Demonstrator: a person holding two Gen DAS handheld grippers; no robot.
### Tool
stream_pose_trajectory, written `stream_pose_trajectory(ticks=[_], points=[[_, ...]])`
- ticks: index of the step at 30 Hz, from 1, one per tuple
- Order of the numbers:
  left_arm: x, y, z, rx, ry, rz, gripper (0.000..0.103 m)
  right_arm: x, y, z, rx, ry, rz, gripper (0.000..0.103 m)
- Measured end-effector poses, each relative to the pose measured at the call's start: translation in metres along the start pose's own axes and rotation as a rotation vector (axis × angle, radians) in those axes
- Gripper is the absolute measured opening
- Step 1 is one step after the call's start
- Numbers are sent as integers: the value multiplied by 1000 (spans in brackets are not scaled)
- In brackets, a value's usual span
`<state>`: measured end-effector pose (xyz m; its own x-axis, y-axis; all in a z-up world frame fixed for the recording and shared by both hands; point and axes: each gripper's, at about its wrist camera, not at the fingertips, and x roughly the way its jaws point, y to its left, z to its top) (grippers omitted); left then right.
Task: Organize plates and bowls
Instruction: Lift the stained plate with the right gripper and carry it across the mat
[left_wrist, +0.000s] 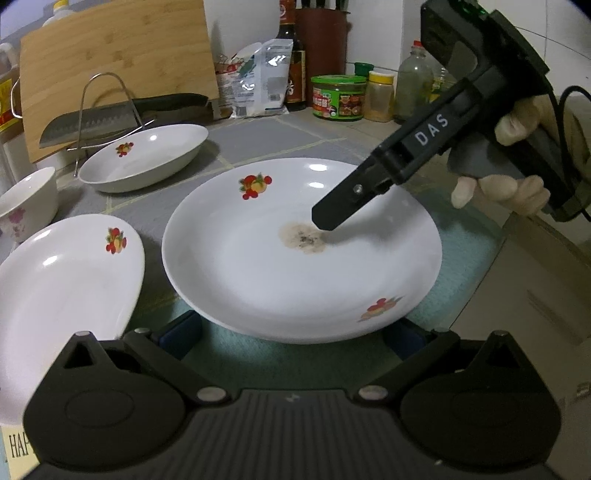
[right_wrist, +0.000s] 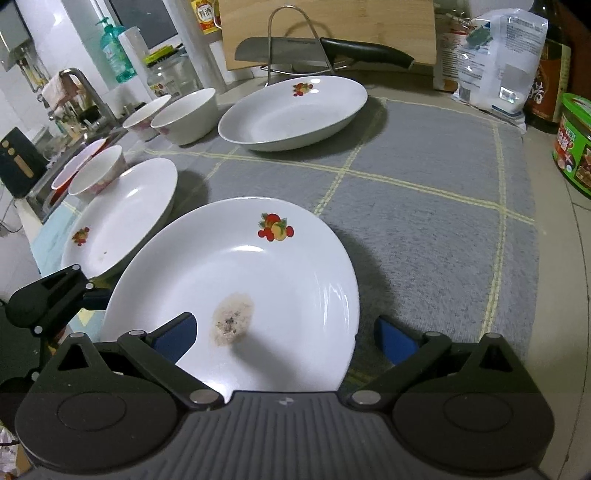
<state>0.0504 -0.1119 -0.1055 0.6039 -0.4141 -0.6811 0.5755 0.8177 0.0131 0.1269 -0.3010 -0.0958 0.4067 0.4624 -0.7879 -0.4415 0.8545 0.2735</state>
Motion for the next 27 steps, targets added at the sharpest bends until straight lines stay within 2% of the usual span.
stream_pose_trajectory(ticks=[3,11,15,27], points=[[0,-1,0,19,-8,0,103,1,0,2,-25,3,12,103],[0,-3,1,59,-16,5,102,6,-7,13,-43,3,123,103],[0,-4,1,67,-16,10,102,8,-9,17,-61,9,164,96],[0,-6,4,67,1,14,102,8,-8,18,-112,27,175,95]])
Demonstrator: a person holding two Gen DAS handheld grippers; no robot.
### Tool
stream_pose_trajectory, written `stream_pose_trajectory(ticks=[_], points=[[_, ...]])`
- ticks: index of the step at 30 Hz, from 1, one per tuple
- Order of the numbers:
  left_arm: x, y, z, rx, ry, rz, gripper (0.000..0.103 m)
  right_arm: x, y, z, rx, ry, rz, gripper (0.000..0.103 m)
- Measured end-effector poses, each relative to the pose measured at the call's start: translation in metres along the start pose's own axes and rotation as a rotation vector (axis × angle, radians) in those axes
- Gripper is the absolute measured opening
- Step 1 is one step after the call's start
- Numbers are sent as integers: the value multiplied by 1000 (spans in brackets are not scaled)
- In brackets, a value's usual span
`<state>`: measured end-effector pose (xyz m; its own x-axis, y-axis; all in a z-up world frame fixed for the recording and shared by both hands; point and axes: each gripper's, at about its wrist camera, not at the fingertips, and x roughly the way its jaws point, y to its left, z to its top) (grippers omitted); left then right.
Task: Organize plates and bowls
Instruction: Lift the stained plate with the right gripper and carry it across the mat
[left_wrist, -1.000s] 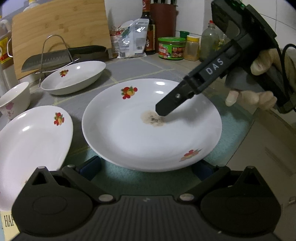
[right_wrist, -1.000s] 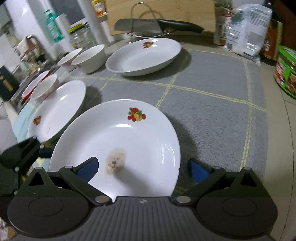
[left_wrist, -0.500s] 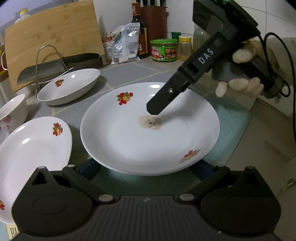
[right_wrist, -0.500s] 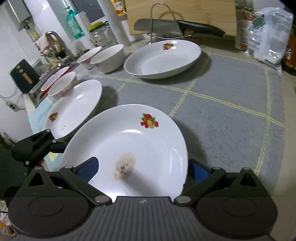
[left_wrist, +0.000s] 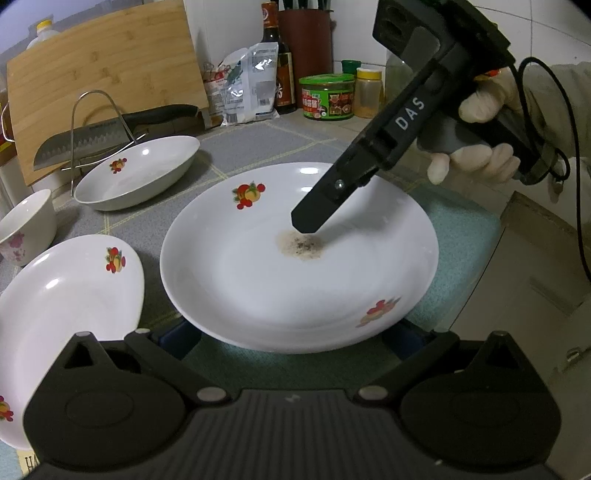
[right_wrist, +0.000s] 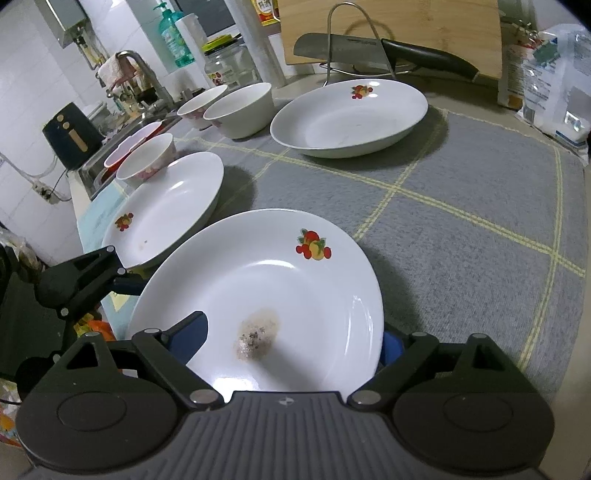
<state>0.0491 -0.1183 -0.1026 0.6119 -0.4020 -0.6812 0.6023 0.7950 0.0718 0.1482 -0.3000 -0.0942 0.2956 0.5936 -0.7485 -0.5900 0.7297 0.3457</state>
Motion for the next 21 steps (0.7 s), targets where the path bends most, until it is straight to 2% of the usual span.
stream_pose_trajectory(ticks=[11,21], points=[[-1,-1,14,-3,17,3,102,-12,-1,4,-21,-20,-15,95],[30,-12,52,32,-3,-26,102,-38,-36,16,-5,-72,-77,95]])
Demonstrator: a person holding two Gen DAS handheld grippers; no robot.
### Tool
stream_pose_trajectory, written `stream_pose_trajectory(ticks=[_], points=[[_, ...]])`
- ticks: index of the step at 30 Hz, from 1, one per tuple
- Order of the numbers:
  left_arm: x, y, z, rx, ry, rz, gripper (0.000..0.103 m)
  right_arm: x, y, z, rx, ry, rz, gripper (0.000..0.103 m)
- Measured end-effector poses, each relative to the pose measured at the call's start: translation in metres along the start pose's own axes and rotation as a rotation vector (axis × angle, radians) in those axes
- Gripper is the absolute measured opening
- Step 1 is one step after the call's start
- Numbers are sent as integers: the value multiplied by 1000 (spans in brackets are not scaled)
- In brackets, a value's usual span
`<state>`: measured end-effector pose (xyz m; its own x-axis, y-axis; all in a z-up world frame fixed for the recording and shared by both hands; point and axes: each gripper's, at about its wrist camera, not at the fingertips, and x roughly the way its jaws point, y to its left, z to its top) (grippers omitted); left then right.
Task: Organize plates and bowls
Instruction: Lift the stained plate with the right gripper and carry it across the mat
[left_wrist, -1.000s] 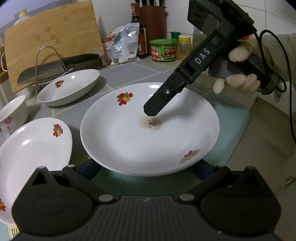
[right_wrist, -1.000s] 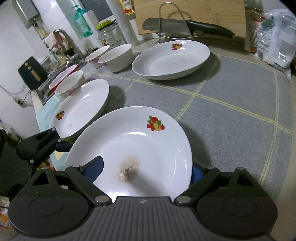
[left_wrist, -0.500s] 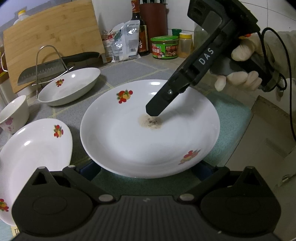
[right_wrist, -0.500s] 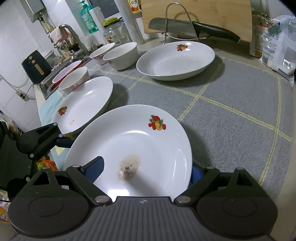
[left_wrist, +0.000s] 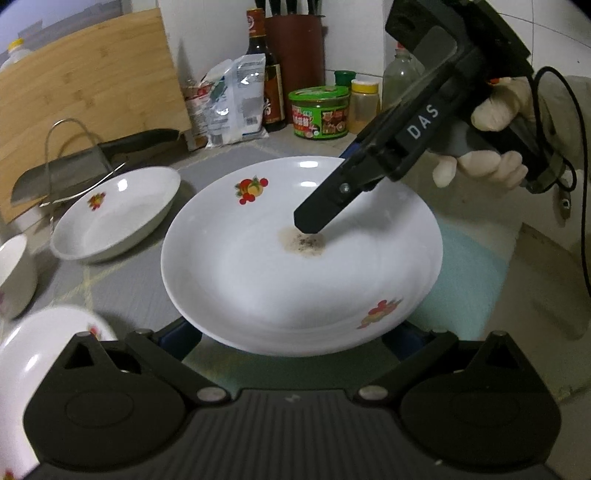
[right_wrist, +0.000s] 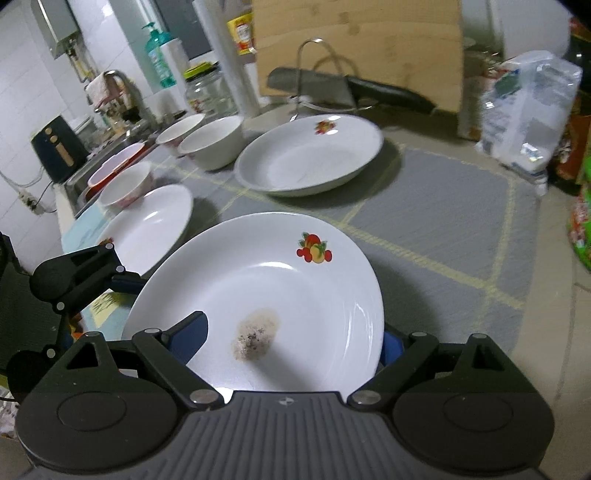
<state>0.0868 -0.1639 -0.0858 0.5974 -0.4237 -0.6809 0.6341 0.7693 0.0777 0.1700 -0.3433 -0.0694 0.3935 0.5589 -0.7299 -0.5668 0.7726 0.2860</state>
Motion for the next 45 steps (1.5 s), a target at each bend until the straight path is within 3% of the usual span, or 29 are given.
stream_pose_trajectory(ticks=[15,28,34,37,45], points=[[60,5,51,25,-19,-17,102,-2,-62,15,46,-53,-89,95],[95,7,61,10,38,-20,101,7,-88,16,81,-52,-117,95],[94,6,60,15,37,-24,101,10,-90,16,99,-48,-126,96],[89,2,57,18,33,-18,102,9,-87,15,93,-46,-152,103],[53,8,48,-59,6,32,102,-13,-67,18,73,-89,-228,103]])
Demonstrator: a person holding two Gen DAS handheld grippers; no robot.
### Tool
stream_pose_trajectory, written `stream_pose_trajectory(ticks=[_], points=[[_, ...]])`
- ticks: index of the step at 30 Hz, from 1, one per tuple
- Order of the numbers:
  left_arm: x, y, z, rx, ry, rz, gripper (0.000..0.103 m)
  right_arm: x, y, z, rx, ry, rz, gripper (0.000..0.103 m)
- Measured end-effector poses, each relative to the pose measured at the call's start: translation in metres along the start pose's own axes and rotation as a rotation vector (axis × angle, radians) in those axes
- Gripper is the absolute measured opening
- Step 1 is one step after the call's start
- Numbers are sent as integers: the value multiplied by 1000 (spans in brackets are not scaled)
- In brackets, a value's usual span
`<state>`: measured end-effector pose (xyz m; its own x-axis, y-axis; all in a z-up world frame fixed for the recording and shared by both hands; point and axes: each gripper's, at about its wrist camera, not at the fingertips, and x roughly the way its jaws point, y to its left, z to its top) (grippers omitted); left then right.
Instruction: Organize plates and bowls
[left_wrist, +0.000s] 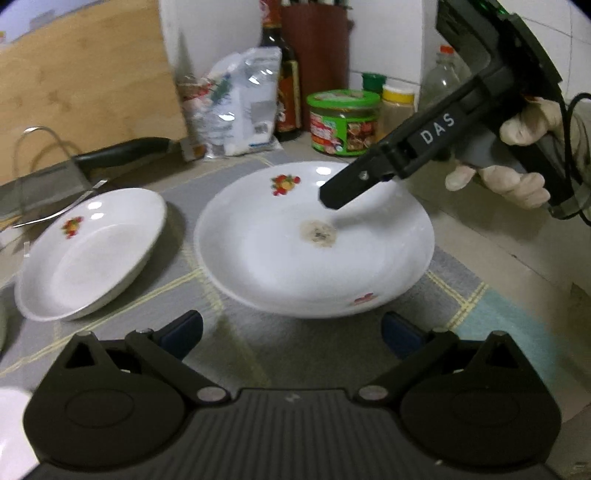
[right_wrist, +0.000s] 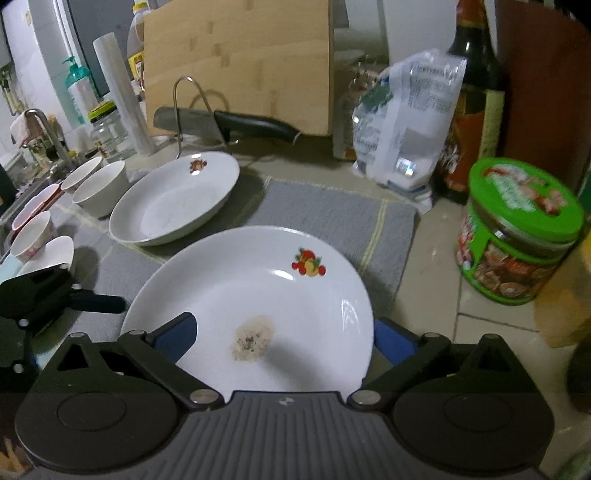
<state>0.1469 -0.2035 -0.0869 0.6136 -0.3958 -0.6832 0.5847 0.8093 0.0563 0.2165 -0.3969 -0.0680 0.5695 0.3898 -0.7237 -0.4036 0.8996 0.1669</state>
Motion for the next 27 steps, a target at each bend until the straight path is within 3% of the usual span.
stream_pose_trajectory(ticks=[5,14,27], points=[[-34,6,-11,-92,-33,51,102,-17,25,4,-26,-27,-28,103],[-91,20,-38,-187,-117,178,102,-18,93,2,-11,-24,2,103],[-144,71,-91,-216,-116,227,102,1,194,-3,3,-13,7,103]])
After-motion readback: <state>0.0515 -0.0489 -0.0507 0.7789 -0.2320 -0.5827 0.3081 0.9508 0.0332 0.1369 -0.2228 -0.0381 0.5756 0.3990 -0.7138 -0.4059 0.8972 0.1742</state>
